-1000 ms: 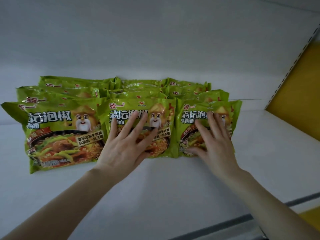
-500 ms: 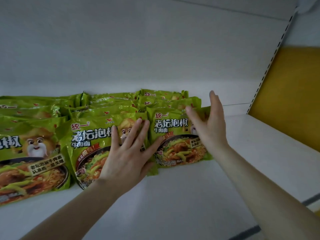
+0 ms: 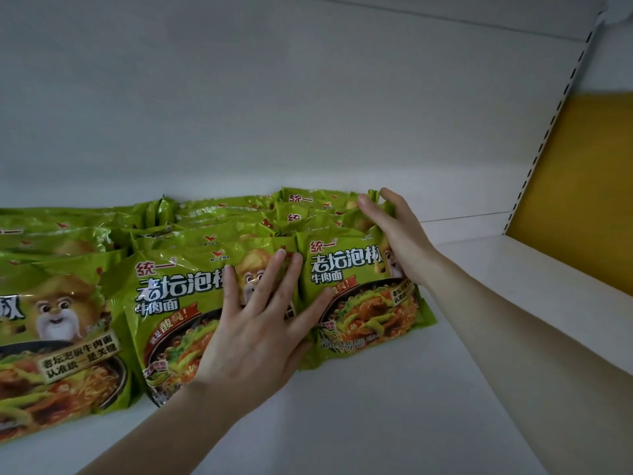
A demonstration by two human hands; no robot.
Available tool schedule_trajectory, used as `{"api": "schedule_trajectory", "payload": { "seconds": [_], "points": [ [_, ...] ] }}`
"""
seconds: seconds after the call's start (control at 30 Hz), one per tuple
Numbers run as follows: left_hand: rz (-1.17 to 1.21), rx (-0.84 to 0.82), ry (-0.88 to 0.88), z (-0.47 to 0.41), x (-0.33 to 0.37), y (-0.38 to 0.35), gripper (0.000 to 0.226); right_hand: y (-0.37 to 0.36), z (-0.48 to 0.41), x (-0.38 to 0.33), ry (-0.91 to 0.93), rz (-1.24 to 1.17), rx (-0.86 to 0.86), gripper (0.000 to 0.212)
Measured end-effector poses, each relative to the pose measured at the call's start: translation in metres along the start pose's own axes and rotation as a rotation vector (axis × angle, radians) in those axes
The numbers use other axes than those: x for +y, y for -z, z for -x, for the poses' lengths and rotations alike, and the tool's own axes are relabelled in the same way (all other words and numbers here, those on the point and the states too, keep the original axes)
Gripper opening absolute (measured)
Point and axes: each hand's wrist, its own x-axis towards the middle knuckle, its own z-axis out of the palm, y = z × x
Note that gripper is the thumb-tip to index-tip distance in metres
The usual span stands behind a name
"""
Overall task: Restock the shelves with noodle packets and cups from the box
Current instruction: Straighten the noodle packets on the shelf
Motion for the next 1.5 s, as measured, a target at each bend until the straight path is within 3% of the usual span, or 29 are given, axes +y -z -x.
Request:
{"api": "schedule_trajectory", "payload": {
  "seconds": [0.17,0.27,0.33,0.43,0.53,0.8,1.03,1.13,1.23,1.33,1.5],
  "points": [
    [0.029,-0.044,0.037,-0.002,0.004,0.004,0.063,0.002,0.009,-0.003,0.050,0.078,0.062,0.080],
    [0.028,-0.064,0.036,-0.002,0.003,0.005,0.064,0.010,0.028,-0.004,0.163,0.341,0.197,0.092],
    [0.038,-0.050,0.015,0.001,-0.001,0.010,0.062,0.015,0.051,-0.003,0.386,0.647,0.236,0.093],
    [0.037,-0.002,0.001,0.018,-0.007,0.021,0.056,0.020,0.079,0.018,0.692,1.071,0.128,0.088],
    [-0.001,0.012,0.070,0.046,-0.021,0.025,0.051,0.013,0.090,0.043,0.721,1.210,-0.036,0.086],
    [-0.074,-0.047,0.042,0.048,-0.038,0.009,0.055,0.007,0.082,0.052,0.698,1.043,-0.068,0.091],
    [-0.007,-0.045,0.037,0.058,-0.038,0.022,0.055,0.005,0.090,0.046,0.700,1.127,-0.006,0.099],
    [0.000,0.003,0.023,0.080,-0.049,0.036,0.045,-0.001,0.096,0.035,0.769,1.140,0.036,0.088],
    [-0.068,0.018,0.164,0.114,-0.076,0.046,0.042,-0.027,0.104,0.023,0.914,1.092,0.005,0.073],
    [-0.094,-0.072,0.327,0.136,-0.095,0.048,0.048,-0.064,0.115,0.023,1.026,1.082,-0.094,0.079],
    [-0.070,-0.077,0.370,0.138,-0.096,0.039,0.064,-0.103,0.124,0.021,1.046,1.094,-0.110,0.078]
  ]
}}
